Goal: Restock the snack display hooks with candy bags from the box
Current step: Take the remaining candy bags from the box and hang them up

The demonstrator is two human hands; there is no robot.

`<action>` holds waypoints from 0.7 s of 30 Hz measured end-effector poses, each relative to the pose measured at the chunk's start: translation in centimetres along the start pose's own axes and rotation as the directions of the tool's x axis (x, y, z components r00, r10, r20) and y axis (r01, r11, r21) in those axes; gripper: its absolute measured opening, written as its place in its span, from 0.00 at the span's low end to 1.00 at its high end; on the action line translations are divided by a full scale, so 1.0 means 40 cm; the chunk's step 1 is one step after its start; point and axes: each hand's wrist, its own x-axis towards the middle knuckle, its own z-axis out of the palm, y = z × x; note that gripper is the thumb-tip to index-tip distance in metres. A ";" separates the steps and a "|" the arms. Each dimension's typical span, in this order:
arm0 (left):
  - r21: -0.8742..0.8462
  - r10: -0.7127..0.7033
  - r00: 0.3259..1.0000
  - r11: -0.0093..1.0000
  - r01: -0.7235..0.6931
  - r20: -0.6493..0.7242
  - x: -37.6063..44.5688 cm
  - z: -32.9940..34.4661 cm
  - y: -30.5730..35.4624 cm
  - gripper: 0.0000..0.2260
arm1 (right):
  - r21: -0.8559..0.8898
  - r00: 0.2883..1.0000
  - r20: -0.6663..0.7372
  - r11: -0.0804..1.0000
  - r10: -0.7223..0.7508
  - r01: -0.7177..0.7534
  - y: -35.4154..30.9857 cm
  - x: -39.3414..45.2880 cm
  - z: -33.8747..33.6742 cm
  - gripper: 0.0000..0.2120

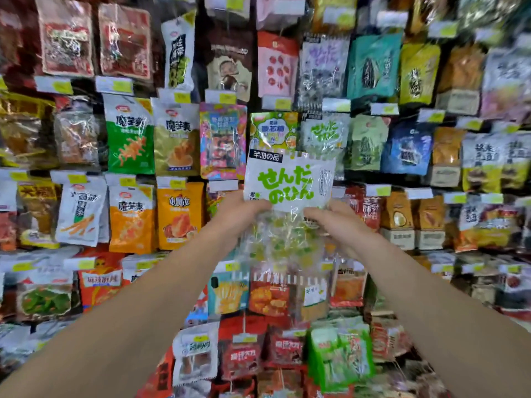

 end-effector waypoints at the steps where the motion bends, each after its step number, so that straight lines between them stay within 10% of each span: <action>1: -0.013 -0.004 1.000 1.000 0.004 0.005 0.042 0.024 -0.005 0.02 | 0.005 1.000 -0.017 1.000 0.000 0.000 0.011 0.040 -0.018 0.31; 10: -0.133 0.011 0.997 0.991 0.000 0.075 0.357 0.187 -0.001 0.09 | 0.075 1.000 0.021 0.997 0.011 -0.013 0.086 0.335 -0.142 0.16; 17: -0.048 0.085 0.996 0.995 -0.084 0.024 0.561 0.312 -0.019 0.08 | -0.183 0.977 -0.119 0.972 -0.174 0.151 0.098 0.559 -0.242 0.22; 21: 0.033 0.092 0.995 0.995 -0.091 -0.036 0.747 0.340 -0.105 0.39 | -0.279 0.927 -0.174 0.920 -0.332 0.276 0.087 0.683 -0.296 0.26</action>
